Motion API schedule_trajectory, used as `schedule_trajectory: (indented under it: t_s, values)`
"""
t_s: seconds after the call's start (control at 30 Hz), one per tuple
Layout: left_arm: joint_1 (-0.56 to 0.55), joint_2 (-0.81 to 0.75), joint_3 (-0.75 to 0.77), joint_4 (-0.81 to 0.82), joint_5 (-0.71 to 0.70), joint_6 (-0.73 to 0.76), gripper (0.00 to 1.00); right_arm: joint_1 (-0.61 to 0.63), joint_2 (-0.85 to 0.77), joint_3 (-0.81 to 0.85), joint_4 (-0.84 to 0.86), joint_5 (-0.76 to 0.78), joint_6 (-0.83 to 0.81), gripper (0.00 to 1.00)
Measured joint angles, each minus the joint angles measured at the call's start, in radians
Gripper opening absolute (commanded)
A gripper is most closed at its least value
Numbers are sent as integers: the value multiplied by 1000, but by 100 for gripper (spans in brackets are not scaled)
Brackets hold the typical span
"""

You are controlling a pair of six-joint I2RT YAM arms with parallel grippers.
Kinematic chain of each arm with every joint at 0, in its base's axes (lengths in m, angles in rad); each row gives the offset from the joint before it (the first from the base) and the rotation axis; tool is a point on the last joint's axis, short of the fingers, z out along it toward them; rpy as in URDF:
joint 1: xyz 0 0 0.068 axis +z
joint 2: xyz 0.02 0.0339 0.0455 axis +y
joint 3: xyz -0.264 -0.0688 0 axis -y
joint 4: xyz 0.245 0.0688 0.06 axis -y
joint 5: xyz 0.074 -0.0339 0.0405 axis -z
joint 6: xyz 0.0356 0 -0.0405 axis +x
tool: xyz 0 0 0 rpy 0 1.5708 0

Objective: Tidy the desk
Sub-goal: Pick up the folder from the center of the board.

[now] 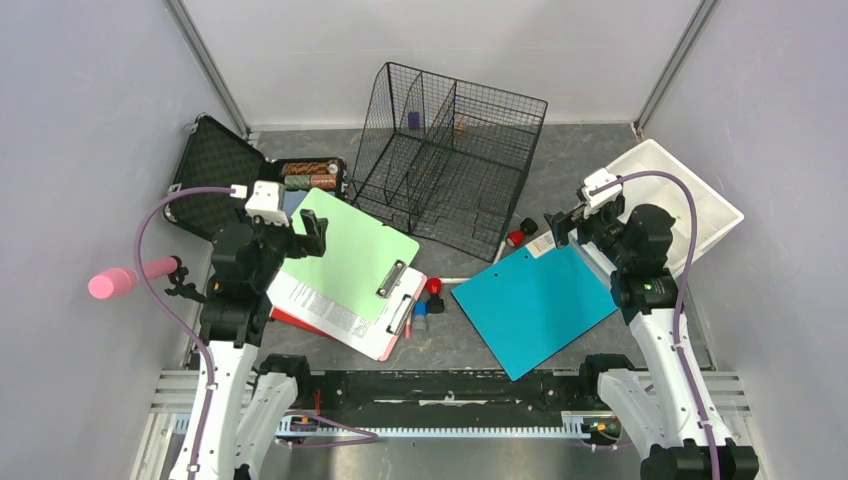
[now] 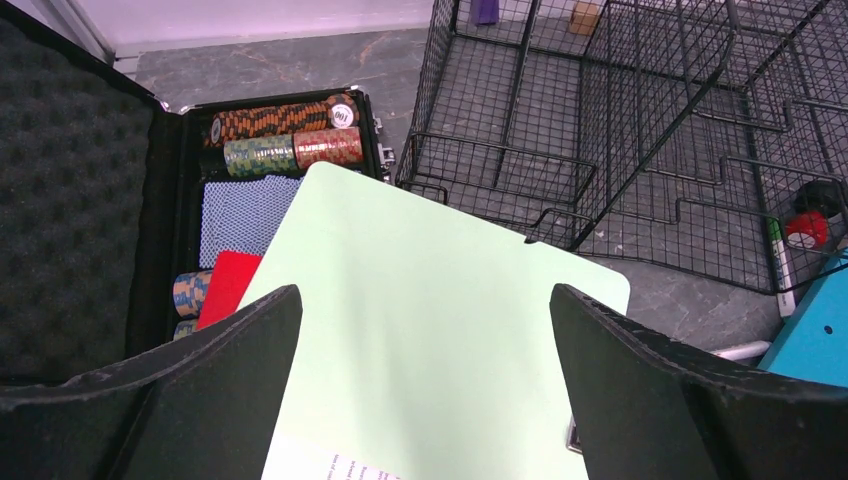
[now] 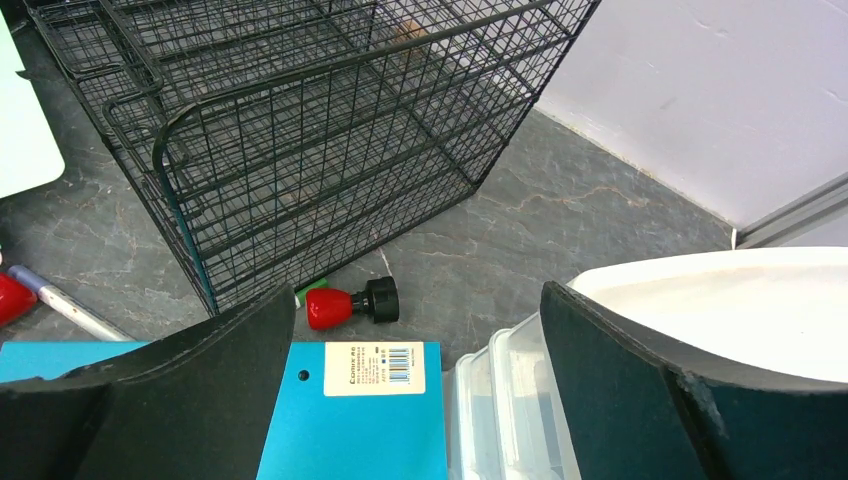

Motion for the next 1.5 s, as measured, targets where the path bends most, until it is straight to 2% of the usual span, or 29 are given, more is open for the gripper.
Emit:
schedule_trajectory:
  t_s: [0.4, 0.67, 0.87, 1.03, 1.2, 1.33, 1.5]
  values:
    - [5, -13, 0, -8, -5, 38, 100, -4, -1, 0, 0, -55, -6, 98]
    - [5, -9, 100, -124, 11, 140, 100, 30, 11, 14, -89, -176, -109, 98]
    - [5, 93, 135, -249, 31, 302, 100, 282, 65, 30, -208, -115, -251, 98]
    - [5, 194, 108, -297, 39, 343, 100, 476, 78, -24, -208, -83, -300, 98]
    - [5, 225, 91, -318, 50, 388, 100, 662, 179, -40, -160, 8, -314, 98]
    - [5, 205, 56, -334, 57, 477, 100, 764, 235, -55, -114, 97, -324, 98]
    - [5, 117, -2, -377, 58, 562, 100, 816, 284, -55, -78, 156, -334, 98]
